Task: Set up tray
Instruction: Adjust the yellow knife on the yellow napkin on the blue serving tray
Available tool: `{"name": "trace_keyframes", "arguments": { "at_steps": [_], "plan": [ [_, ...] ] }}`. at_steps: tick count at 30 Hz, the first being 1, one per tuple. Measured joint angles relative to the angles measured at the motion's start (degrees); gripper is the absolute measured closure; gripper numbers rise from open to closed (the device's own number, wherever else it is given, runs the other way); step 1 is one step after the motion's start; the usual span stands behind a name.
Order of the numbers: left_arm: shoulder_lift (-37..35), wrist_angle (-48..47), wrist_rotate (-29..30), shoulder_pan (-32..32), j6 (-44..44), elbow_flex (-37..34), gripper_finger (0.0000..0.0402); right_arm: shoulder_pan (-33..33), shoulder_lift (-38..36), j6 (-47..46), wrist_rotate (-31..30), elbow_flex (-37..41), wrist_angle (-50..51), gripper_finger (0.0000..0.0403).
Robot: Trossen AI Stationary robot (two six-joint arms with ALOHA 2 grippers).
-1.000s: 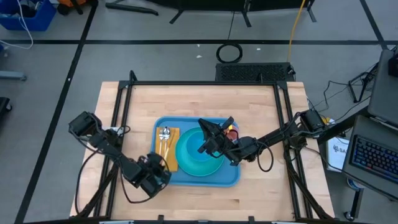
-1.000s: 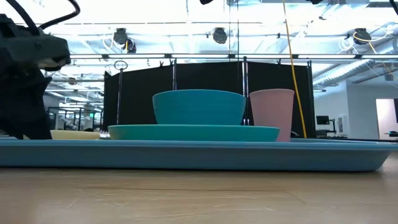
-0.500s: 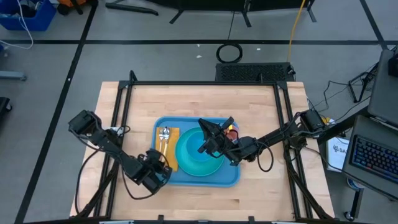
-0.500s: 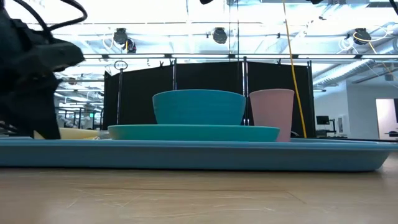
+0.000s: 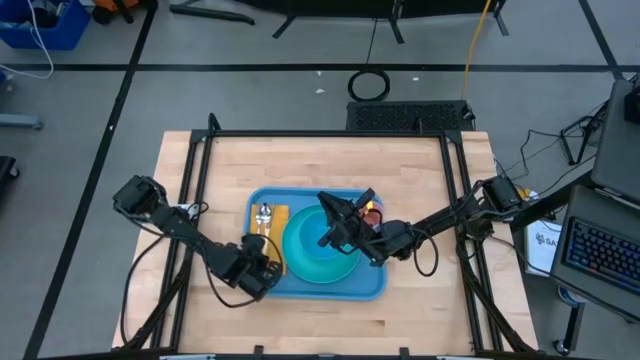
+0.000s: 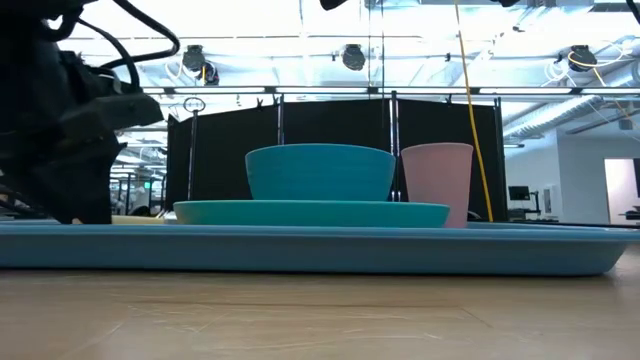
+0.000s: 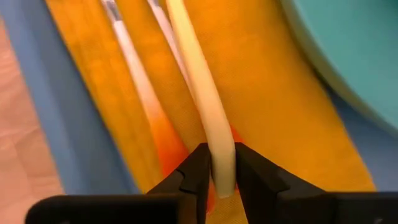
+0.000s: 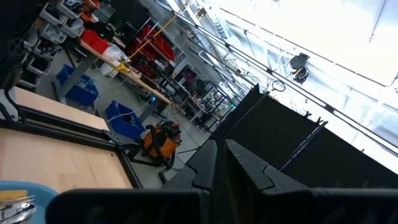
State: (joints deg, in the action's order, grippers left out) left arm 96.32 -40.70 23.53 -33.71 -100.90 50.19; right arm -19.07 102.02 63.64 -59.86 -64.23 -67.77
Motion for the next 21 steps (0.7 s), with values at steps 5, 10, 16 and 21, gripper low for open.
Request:
{"name": "trace_keyframes", "arguments": {
  "at_steps": [5,10,16,21],
  "plan": [
    [0.0,1.6,0.6,-0.1,1.2,0.0,0.0345,0.0,0.0,0.0,0.0,0.0,0.0,0.0378],
    [0.0,4.4,0.5,0.0,2.9,0.0,0.0323,0.0,0.0,0.0,0.0,0.0,0.0,0.0378],
    [0.1,4.4,0.6,0.0,4.2,0.0,0.0326,0.0,0.0,0.0,0.0,0.0,0.0,0.0378],
    [0.0,4.6,0.5,-0.2,4.6,0.0,0.0349,0.0,0.0,0.0,0.0,0.0,0.4,0.0378]
  ]
}}
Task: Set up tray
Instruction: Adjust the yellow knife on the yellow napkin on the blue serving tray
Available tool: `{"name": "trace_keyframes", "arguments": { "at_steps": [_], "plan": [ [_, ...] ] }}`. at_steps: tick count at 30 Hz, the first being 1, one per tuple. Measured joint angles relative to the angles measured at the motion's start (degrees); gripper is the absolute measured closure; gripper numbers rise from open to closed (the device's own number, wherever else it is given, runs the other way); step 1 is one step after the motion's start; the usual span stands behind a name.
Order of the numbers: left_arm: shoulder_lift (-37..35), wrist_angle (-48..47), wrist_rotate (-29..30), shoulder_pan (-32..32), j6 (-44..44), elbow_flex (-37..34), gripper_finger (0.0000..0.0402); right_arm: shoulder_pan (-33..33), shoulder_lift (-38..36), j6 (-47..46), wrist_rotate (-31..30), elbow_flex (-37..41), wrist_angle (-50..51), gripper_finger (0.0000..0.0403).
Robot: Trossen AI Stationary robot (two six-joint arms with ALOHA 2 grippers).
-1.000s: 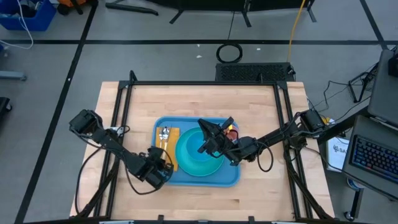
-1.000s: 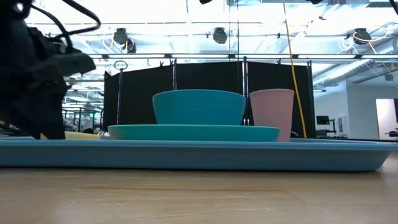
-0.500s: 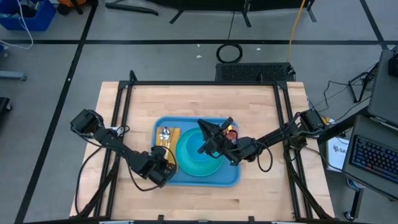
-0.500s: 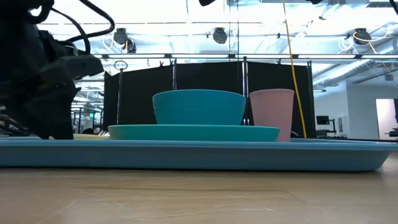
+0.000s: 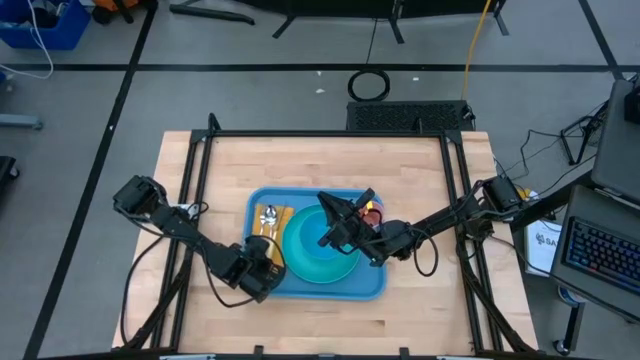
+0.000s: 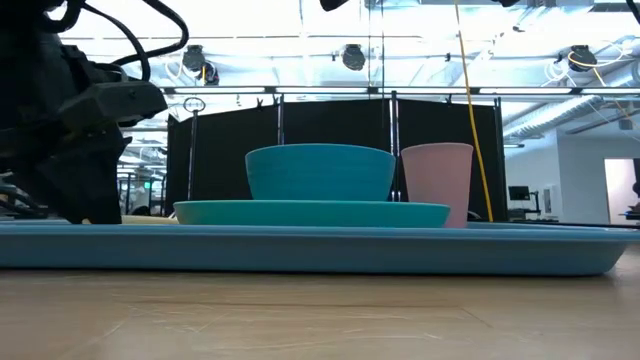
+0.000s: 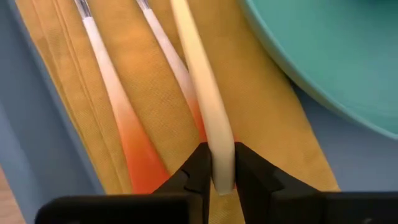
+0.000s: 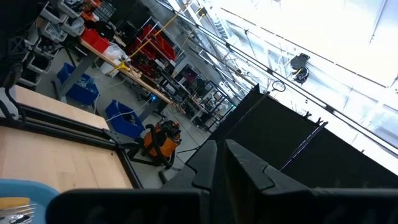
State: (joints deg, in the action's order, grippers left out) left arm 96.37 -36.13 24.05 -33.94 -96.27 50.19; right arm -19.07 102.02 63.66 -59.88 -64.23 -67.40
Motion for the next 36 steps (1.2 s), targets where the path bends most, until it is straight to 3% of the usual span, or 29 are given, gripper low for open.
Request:
{"name": "trace_keyframes", "arguments": {
  "at_steps": [3,11,16,24,33,36],
  "plan": [
    [0.0,1.4,0.7,-0.1,0.2,0.0,0.0338,0.0,0.0,0.0,0.0,0.0,0.0,0.0378],
    [0.0,4.2,1.8,-0.1,3.6,0.0,0.0254,0.0,0.0,0.0,0.0,0.0,0.0,0.0378],
    [0.0,6.5,1.6,-0.1,6.3,0.0,0.0236,0.0,0.0,-0.9,0.0,0.0,0.8,0.0378],
    [0.0,5.6,1.6,-0.1,6.2,0.0,0.0276,0.0,0.0,-1.5,-0.1,0.0,1.7,0.0378],
    [0.0,6.0,1.5,-0.1,6.2,0.0,0.0383,0.0,0.0,-1.5,-0.1,0.0,2.6,0.0378],
    [0.0,7.2,1.5,-0.2,6.9,0.0,0.0395,0.0,0.0,-1.5,-0.1,0.0,2.6,0.0378]
  ]
}}
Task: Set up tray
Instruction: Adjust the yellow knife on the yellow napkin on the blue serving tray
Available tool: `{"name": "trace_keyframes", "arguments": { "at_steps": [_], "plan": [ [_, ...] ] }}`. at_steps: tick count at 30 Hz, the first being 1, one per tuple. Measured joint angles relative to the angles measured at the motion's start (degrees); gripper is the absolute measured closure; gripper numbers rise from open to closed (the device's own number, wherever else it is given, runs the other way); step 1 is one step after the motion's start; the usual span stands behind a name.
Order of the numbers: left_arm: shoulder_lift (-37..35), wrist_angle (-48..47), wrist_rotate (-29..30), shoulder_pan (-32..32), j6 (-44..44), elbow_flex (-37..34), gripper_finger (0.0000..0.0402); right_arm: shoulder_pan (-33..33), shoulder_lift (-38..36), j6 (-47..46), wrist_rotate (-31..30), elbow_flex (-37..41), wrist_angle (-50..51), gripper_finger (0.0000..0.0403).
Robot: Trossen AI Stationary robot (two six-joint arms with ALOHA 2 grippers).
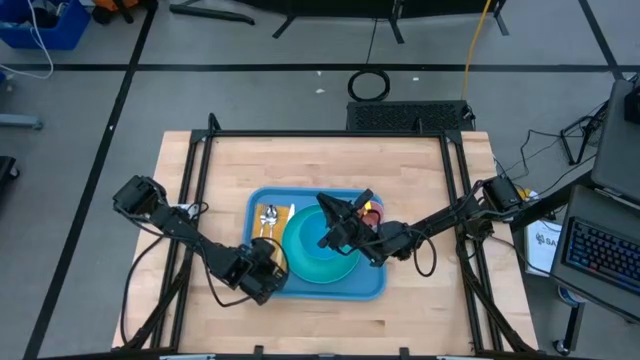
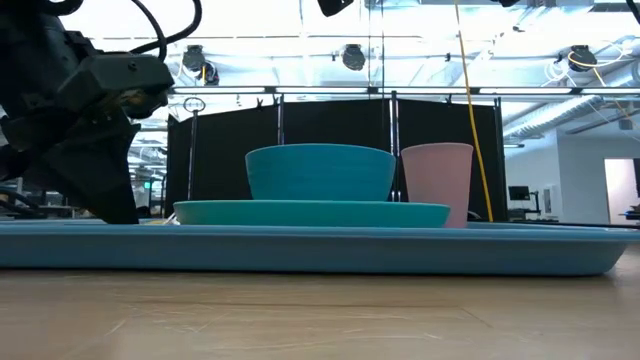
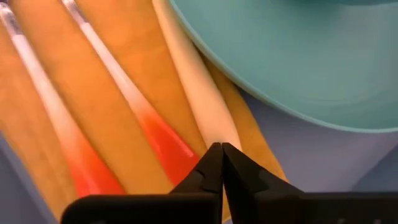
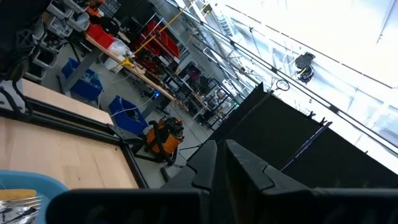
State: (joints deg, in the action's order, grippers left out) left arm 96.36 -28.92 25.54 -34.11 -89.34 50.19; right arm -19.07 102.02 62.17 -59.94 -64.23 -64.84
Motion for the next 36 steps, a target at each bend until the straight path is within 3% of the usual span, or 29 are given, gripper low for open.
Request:
{"name": "trace_keyframes", "arguments": {
  "at_steps": [7,12,23,30,33,36],
  "plan": [
    [0.0,1.2,0.2,0.0,-0.3,0.0,0.0344,0.0,0.0,0.0,0.0,0.0,0.0,0.0378],
    [0.0,2.6,4.6,-1.0,-0.3,0.0,0.0329,0.0,0.0,0.0,0.0,0.0,0.0,0.0378],
    [0.0,2.9,7.8,-1.9,2.4,-0.1,0.0327,-0.1,0.0,0.0,0.0,0.0,0.0,0.0378],
    [-1.5,1.5,14.4,-6.7,4.8,-0.1,0.0328,-2.1,0.0,1.6,0.0,0.0,1.9,0.0378],
    [-2.7,1.3,18.7,-10.5,4.8,-0.1,0.0341,-3.6,0.0,1.4,0.0,-1.6,6.2,0.0381],
    [-4.4,0.0,23.5,-14.8,6.3,-0.1,0.0366,-4.4,-0.1,-5.9,1.0,-5.5,16.1,0.0394]
  ]
}}
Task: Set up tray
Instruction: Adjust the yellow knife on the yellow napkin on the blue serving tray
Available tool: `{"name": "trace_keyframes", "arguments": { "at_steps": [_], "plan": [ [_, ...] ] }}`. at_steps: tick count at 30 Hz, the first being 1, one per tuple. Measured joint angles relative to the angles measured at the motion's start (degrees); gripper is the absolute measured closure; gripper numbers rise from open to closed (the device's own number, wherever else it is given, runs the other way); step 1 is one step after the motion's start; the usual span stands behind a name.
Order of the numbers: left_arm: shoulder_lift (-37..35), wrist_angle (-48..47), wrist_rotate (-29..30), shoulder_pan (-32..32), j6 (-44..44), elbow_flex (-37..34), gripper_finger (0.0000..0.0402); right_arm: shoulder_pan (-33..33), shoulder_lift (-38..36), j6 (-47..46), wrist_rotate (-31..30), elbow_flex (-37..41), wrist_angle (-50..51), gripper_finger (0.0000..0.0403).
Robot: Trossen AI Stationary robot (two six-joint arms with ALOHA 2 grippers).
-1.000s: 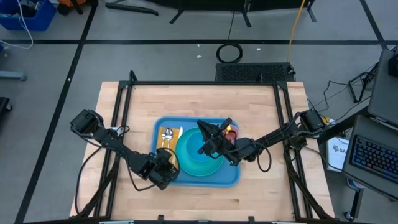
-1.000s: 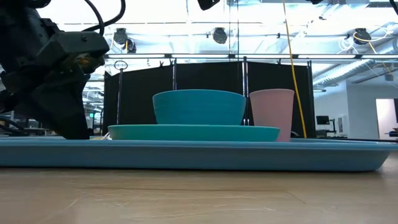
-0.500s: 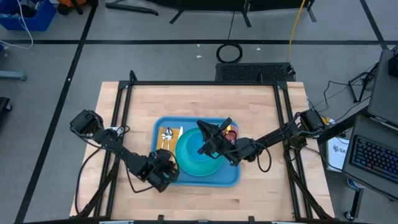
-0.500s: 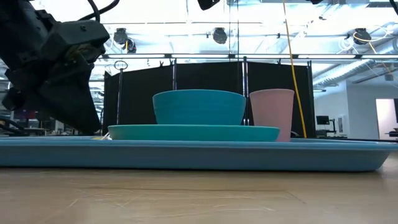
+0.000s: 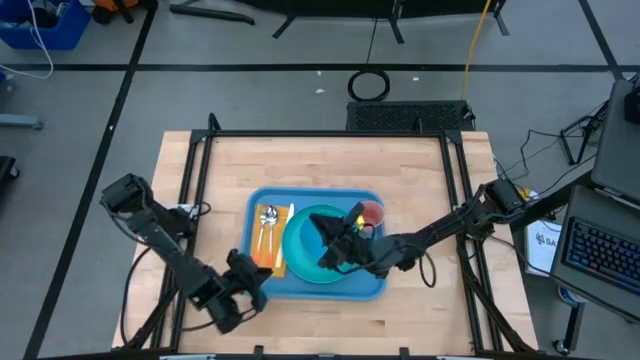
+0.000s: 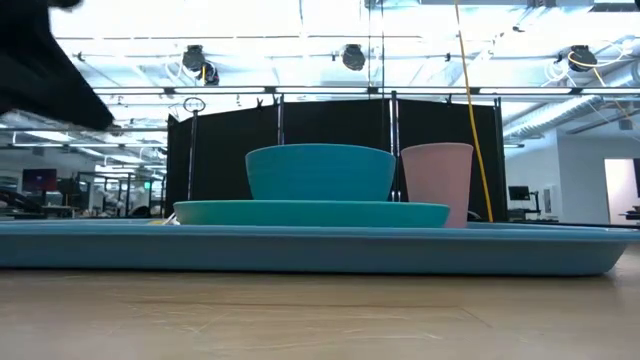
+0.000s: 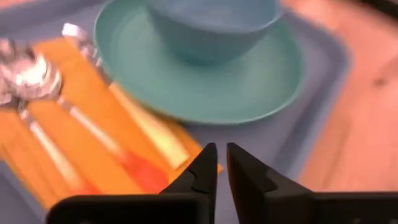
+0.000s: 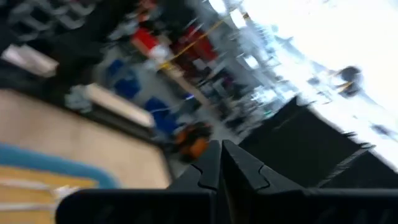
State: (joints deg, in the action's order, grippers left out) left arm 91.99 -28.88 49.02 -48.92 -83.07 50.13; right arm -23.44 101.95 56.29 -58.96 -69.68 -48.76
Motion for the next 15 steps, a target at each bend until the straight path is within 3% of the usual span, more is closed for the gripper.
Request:
{"name": "trace_keyframes", "arguments": {
  "at_steps": [2,4,7,10,11,15],
  "plan": [
    [-0.7,-0.2,3.2,-2.8,0.6,0.0,0.0384,0.1,0.0,-7.7,1.9,-2.9,10.6,0.0400],
    [-1.7,-0.8,5.0,-4.9,-0.3,0.0,0.0396,0.7,0.0,-18.0,7.7,-5.9,22.1,0.0400],
    [-2.1,-0.6,6.5,-6.7,-1.1,0.0,0.0390,2.6,0.0,-33.8,26.1,-9.9,36.1,0.0400],
    [-2.1,-1.3,5.8,-7.6,1.2,0.0,0.0378,4.6,0.0,-43.6,47.6,-11.4,42.0,0.0402],
    [-2.1,-1.9,5.0,-7.7,2.9,0.0,0.0377,5.1,0.0,-45.1,50.8,-11.4,42.2,0.0401],
    [-2.1,-3.7,6.6,-9.1,4.7,0.0,0.0393,5.8,0.0,-47.9,50.0,-11.7,47.8,0.0395]
  ]
}}
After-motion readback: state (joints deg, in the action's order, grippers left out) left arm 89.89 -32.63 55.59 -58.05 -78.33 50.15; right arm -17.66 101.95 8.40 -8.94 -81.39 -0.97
